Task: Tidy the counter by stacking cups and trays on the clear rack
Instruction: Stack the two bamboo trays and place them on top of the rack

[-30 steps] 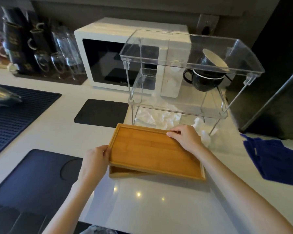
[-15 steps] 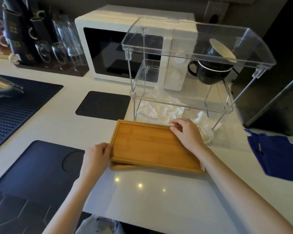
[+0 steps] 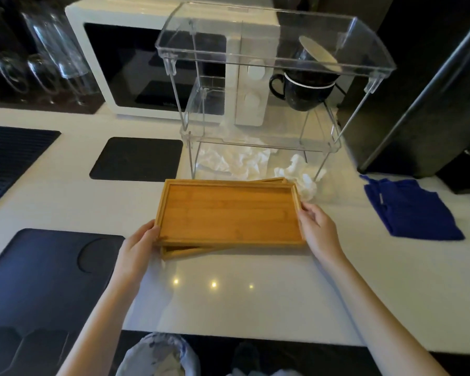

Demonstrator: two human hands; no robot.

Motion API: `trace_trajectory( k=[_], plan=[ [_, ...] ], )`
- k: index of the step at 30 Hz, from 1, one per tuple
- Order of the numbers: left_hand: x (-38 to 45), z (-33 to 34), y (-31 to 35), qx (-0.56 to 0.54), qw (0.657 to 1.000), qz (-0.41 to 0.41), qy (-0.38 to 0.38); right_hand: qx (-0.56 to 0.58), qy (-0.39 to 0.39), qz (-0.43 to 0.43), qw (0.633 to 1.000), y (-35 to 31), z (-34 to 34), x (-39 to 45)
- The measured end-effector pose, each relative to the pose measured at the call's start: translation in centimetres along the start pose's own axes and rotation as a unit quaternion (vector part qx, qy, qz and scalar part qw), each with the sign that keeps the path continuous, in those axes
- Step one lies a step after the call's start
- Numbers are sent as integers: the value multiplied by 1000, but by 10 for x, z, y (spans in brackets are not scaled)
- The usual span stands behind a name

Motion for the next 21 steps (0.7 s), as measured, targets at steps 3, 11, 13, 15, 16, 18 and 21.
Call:
trace_trajectory(
  k=[3,11,13,15,16,18,21],
  plan=[
    [2,-1,1,-3,1000,-2,1,-6,-8,5,1000,-4,10,-6],
    [-5,-1,4,-15,1000,-4,-7,63,4,36,997,4,9,-27],
    [-8,-1,4,-22,1000,0,-1,87,6,38,995,7,11,-39],
    [-12,0,6,-26,1000,6,9,111,10,38,993,8,11,-51],
    [-14,0,7,-26,1000,9,13,118,12,36,992,7,10,-56],
    [-19,0,9,-23,999,16,18,121,18,27,992,4,7,-66],
    [-28,-4,13,-6,999,36,27,108,38,17,993,-3,0,-81]
  ],
)
Point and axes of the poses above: each hand's wrist, its own x-axis towards the middle knuckle, its own z-axis out of the palm, y = z × x, the point moved 8 cm from there along x, towards the middle knuckle, and after that the axes turned 13 degrees about -y, right-handed, at the moved point
